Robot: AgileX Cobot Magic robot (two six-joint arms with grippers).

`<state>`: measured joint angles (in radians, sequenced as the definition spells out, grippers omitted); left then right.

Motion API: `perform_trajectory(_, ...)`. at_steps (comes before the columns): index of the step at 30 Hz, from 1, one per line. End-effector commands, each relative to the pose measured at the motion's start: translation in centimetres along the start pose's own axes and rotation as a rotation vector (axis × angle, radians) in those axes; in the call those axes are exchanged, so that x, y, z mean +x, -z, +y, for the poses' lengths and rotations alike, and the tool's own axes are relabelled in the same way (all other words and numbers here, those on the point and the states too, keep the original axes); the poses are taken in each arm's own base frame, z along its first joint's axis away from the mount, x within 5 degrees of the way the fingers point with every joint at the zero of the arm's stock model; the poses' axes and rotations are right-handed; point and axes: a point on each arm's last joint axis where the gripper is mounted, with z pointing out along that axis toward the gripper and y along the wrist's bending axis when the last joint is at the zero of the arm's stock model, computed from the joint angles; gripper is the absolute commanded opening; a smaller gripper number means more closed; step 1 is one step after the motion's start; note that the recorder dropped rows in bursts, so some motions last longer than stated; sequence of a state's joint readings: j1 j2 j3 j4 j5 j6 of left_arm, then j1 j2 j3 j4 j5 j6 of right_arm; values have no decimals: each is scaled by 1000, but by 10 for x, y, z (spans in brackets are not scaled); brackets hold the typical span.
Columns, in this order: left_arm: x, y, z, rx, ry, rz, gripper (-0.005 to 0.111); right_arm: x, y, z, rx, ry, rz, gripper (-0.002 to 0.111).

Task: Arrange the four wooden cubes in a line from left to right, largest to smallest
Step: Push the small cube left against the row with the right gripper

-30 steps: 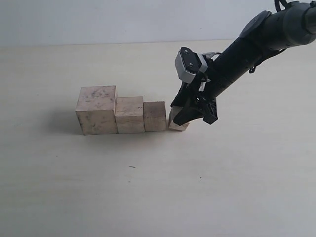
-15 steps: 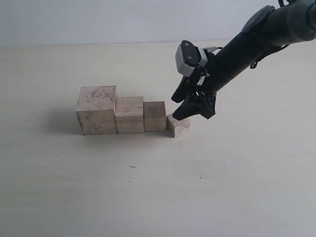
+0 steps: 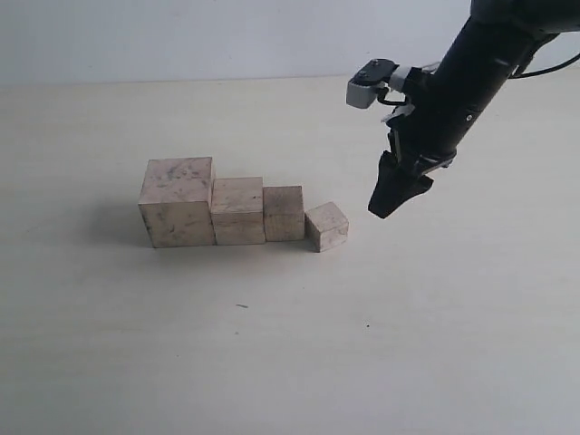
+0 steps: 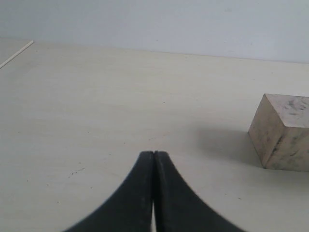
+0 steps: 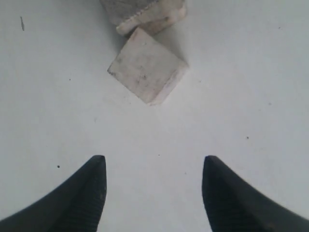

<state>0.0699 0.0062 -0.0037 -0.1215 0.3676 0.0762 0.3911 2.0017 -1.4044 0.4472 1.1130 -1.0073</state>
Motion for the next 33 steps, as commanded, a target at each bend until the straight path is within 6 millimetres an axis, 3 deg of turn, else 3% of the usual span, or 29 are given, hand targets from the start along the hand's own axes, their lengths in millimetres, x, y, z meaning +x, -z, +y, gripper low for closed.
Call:
perform_trajectory(1,0,0,0,0,0,-15,0,-3,-12,6,-38,-19,30,57)
perform_trajectory(7,0,0,0,0,0,-15,0,-13,-44,8,-24,18,62,57)
perform_trajectory(12,0,0,0,0,0,-15,0,-10,-62,-3,40,-47,92,57)
perform_trajectory(24,0,0,0,0,0,-15,0,-15,-82,-10,51,-98,32,57)
perform_trajectory(33,0,0,0,0,0,-15,0,-20,-84,-11,83,-103,-9,55)
